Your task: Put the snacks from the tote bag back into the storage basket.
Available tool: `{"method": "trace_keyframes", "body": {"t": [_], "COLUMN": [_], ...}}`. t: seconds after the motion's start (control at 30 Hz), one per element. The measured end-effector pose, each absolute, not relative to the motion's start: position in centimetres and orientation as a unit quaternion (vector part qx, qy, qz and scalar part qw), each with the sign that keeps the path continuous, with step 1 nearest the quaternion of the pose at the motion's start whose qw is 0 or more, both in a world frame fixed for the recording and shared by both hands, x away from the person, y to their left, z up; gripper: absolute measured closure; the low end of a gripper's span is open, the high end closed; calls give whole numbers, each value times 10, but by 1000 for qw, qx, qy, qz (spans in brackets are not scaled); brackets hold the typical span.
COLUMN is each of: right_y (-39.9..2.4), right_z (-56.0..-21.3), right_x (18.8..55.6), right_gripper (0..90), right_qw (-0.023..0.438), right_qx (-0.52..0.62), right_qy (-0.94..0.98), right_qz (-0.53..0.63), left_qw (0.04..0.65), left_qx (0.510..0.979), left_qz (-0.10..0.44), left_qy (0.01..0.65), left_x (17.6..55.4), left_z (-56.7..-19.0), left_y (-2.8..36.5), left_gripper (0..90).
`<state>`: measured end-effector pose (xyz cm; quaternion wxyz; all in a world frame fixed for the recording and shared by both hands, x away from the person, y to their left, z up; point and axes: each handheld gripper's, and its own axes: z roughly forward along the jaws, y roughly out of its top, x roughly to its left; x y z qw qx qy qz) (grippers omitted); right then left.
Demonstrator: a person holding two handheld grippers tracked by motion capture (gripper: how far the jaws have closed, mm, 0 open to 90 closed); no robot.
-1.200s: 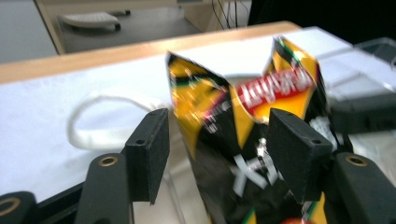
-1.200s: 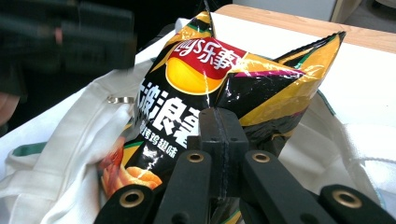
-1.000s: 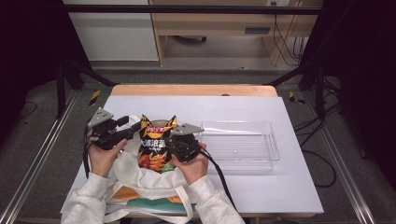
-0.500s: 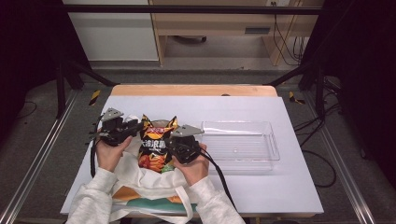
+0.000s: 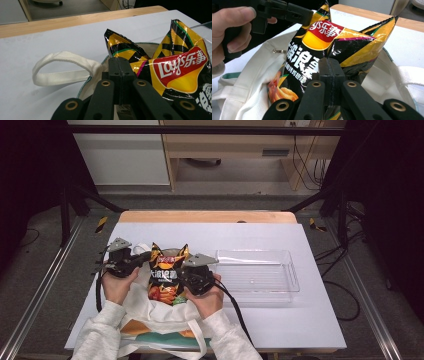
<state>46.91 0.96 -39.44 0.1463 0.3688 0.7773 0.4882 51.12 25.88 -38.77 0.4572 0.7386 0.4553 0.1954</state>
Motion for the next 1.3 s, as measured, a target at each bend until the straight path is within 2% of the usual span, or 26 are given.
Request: {"method": "trace_keyframes", "body": {"t": [0.07,0.23,0.3,0.33,0.37,0.5,0.67,0.73,0.8,0.87,0.9,1.03,1.13,1.17,1.3], "right_y": [10,2,-2,-6,-7,-10,-8,-7,-6,-5,-5,-8,-9,-9,-9], "right_z": [-394,-386,-379,-375,-373,-367,-365,-366,-366,-365,-365,-363,-363,-362,-362], "right_x": [469,469,469,470,471,473,477,479,478,475,474,470,468,467,465], "right_gripper": [900,827,767,682,653,589,571,603,704,805,856,898,900,900,900], "right_qw": [145,151,168,180,186,197,202,195,180,188,193,189,192,192,200], "right_qx": [369,371,373,378,379,385,384,384,378,375,373,370,366,363,361], "right_qy": [777,757,747,734,730,719,723,726,733,737,740,743,744,746,747], "right_qz": [489,517,524,535,538,544,538,536,537,529,525,524,525,524,521], "left_qw": [459,470,474,479,480,485,488,486,486,489,492,504,513,511,515], "left_qx": [737,736,736,735,736,738,740,743,744,740,737,729,725,727,732], "left_qz": [201,205,209,214,217,228,233,237,238,240,243,246,238,232,217], "left_qy": [454,442,436,429,425,410,399,393,392,393,393,393,394,395,390], "left_x": [508,497,491,485,481,467,455,449,448,448,449,453,463,465,465], "left_z": [-387,-384,-380,-377,-375,-370,-368,-368,-368,-366,-365,-361,-361,-362,-363], "left_y": [259,262,262,262,262,260,262,262,263,263,262,259,254,254,256], "left_gripper": [900,900,900,900,900,900,900,900,900,894,861,665,614,629,837]}}
